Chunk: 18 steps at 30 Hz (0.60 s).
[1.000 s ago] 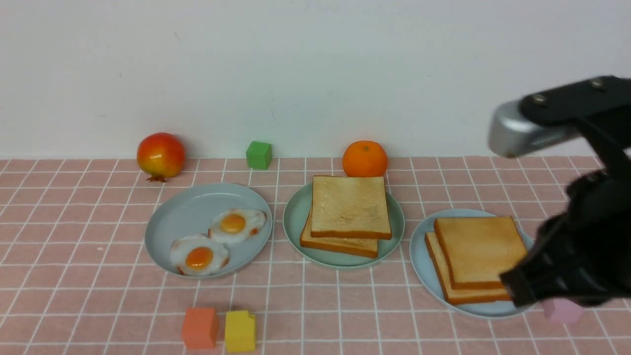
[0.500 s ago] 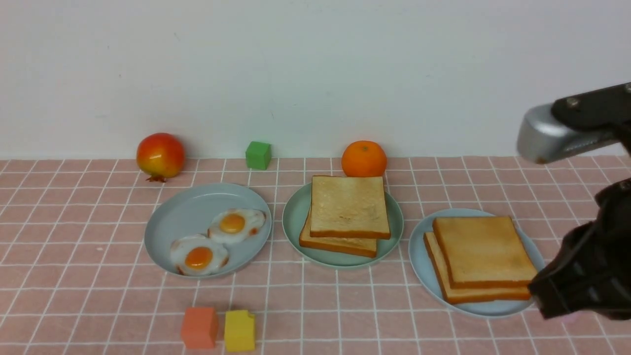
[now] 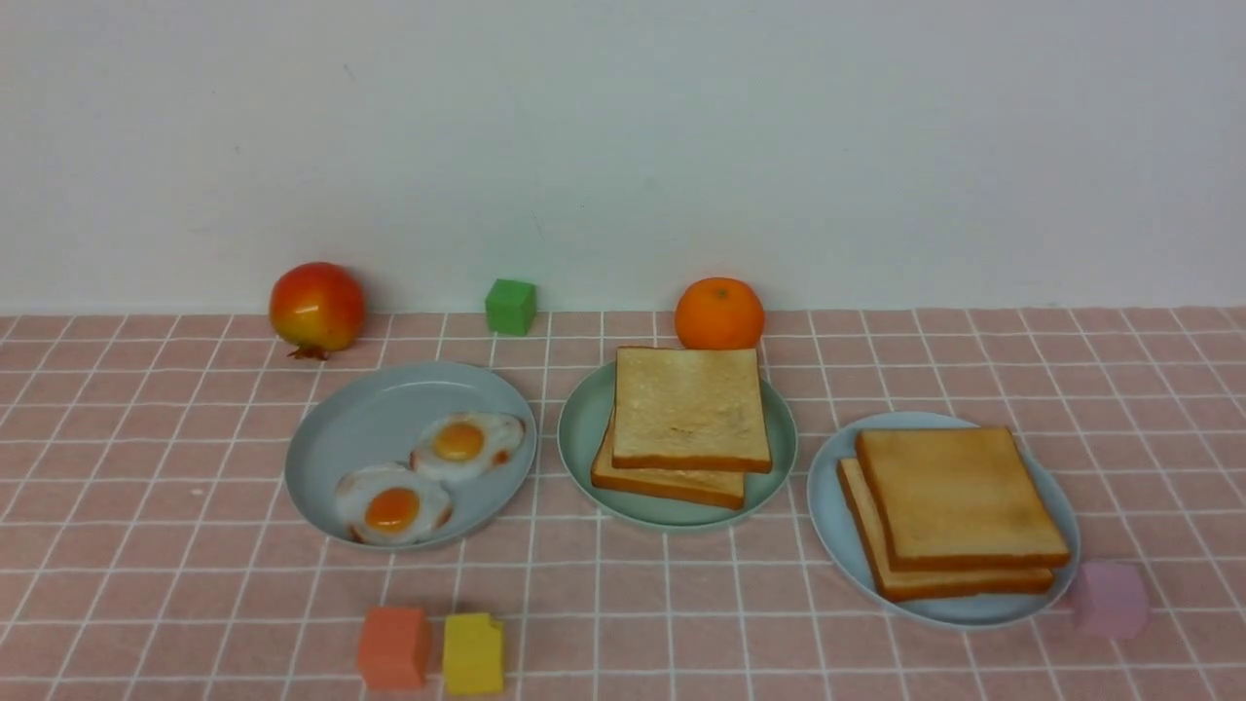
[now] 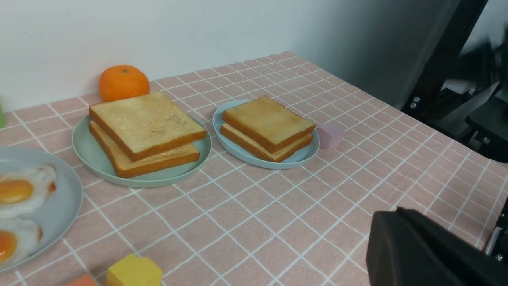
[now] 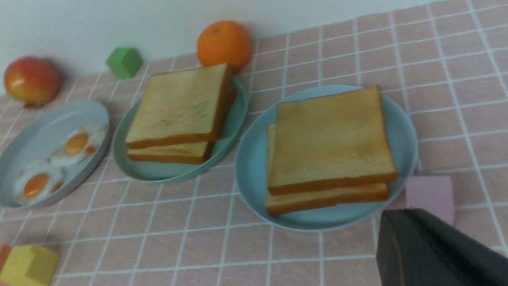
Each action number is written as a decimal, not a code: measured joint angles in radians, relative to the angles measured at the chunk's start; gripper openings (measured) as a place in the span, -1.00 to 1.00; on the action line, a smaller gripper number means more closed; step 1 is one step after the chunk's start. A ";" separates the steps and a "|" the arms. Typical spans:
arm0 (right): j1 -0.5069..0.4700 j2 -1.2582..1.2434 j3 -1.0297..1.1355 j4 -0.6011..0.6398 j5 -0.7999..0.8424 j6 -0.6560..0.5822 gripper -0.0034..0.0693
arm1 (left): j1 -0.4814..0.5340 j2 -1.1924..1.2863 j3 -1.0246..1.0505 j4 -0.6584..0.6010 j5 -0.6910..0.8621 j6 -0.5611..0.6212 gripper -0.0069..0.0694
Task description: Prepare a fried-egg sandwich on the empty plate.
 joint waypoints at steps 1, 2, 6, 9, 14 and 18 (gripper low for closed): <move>-0.022 -0.059 0.057 0.009 -0.013 -0.006 -0.89 | 0.000 0.000 0.000 0.000 0.000 0.000 -0.79; -0.040 -0.114 0.106 0.013 -0.020 -0.009 -0.89 | 0.000 0.000 0.000 0.000 0.000 0.000 -0.79; -0.087 -0.299 0.229 -0.017 -0.020 -0.014 -0.89 | 0.000 0.000 0.000 0.000 0.000 0.000 -0.79; -0.096 -0.381 0.250 -0.046 0.027 -0.014 -0.89 | 0.000 0.000 0.000 0.000 0.001 0.000 -0.79; -0.097 -0.397 0.252 -0.068 0.059 -0.026 -0.89 | 0.000 0.000 0.000 -0.003 0.008 0.000 -0.79; -0.097 -0.400 0.252 -0.078 0.059 -0.033 -0.89 | 0.000 0.000 0.000 -0.003 0.016 0.000 -0.79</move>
